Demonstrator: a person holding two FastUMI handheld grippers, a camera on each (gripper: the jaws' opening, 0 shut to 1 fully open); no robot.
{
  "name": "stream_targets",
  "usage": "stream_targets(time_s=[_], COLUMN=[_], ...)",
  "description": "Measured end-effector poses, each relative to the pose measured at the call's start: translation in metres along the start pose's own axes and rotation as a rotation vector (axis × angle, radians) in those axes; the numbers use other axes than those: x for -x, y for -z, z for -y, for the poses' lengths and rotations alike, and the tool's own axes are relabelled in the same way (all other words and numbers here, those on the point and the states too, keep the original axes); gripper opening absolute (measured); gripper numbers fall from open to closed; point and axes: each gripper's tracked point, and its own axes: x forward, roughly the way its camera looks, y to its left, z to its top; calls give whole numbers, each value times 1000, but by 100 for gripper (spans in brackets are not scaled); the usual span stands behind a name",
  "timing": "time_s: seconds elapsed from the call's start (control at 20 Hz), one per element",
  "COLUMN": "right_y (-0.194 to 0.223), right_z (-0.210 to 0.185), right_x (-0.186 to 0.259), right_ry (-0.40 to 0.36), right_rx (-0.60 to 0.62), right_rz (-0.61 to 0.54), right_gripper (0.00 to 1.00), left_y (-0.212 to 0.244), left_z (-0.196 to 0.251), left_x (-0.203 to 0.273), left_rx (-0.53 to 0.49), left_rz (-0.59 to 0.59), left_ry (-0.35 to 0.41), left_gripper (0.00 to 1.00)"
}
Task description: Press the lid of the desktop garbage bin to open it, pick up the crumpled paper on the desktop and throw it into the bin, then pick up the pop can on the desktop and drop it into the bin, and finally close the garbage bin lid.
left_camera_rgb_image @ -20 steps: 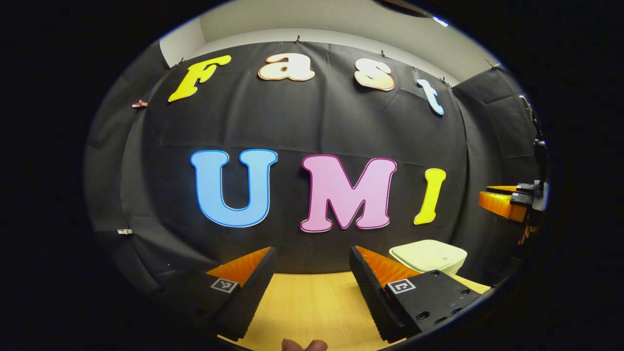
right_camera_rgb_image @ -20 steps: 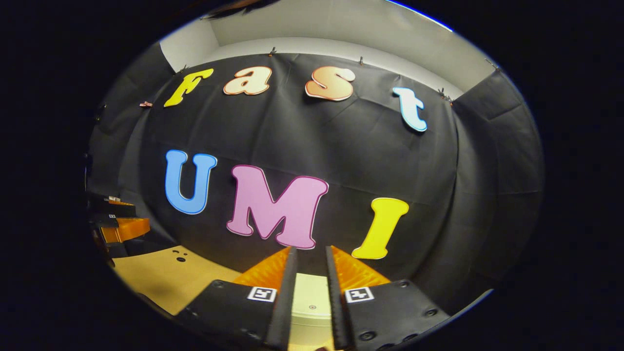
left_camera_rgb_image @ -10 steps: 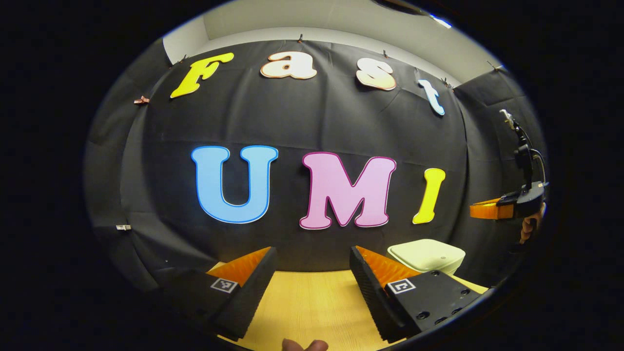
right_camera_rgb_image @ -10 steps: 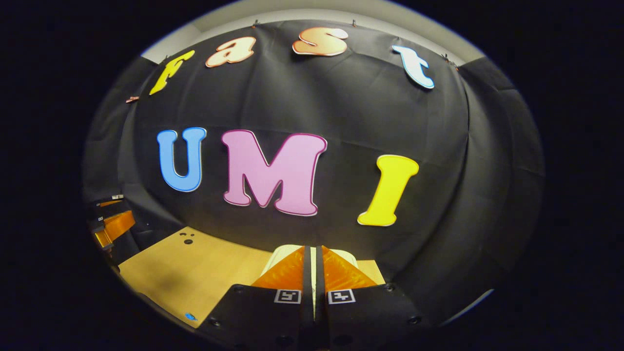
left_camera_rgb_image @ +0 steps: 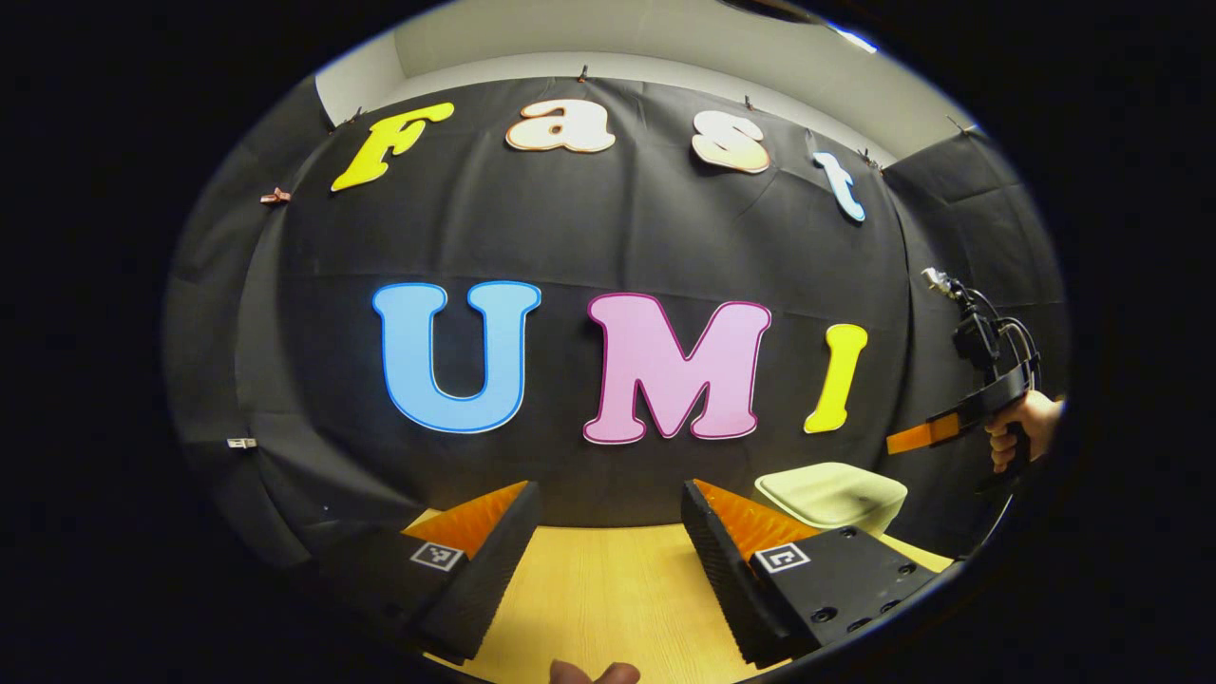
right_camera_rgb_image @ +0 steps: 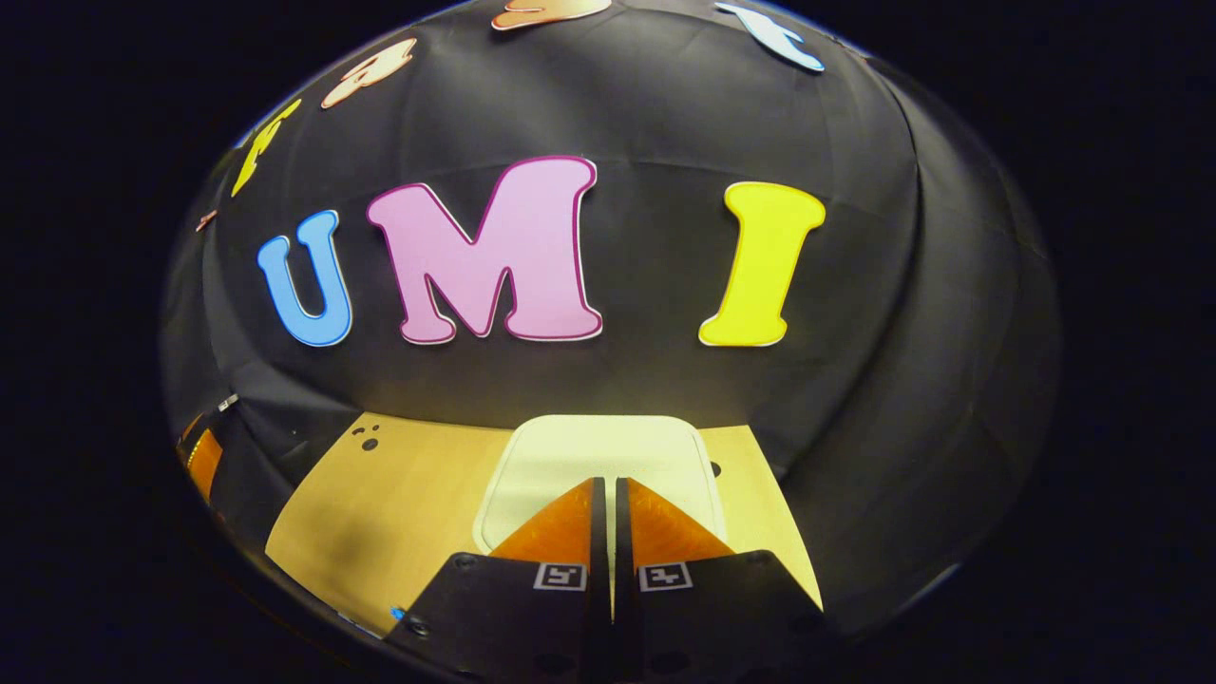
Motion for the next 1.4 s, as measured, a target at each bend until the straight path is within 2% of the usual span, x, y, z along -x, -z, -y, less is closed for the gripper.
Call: stream_targets(time_s=[0.5,0.95,1.2,1.25,1.3,1.4], right_y=[34,62,67,67,67,64], right_z=[-12,-10,-9,-9,-9,-9], right_x=[-29,-40,-41,-39,-41,-40], right_ry=[-45,-34,-43,-45,-48,-55], right_rx=[8,47,42,34,29,25], right_rz=[-134,-216,-216,-219,-222,-213], right_gripper=[5,5,6,10,6,6], left_y=[18,21,23,24,23,23], left_z=[0,-3,-3,-3,-3,-3], left_x=[3,3,3,3,3,5], left_rx=[3,-9,-5,-2,1,4], left_rz=[-49,-55,-61,-64,-64,-61], left_ry=[-8,-18,-19,-19,-19,-20], left_gripper=[95,95,96,96,95,95])
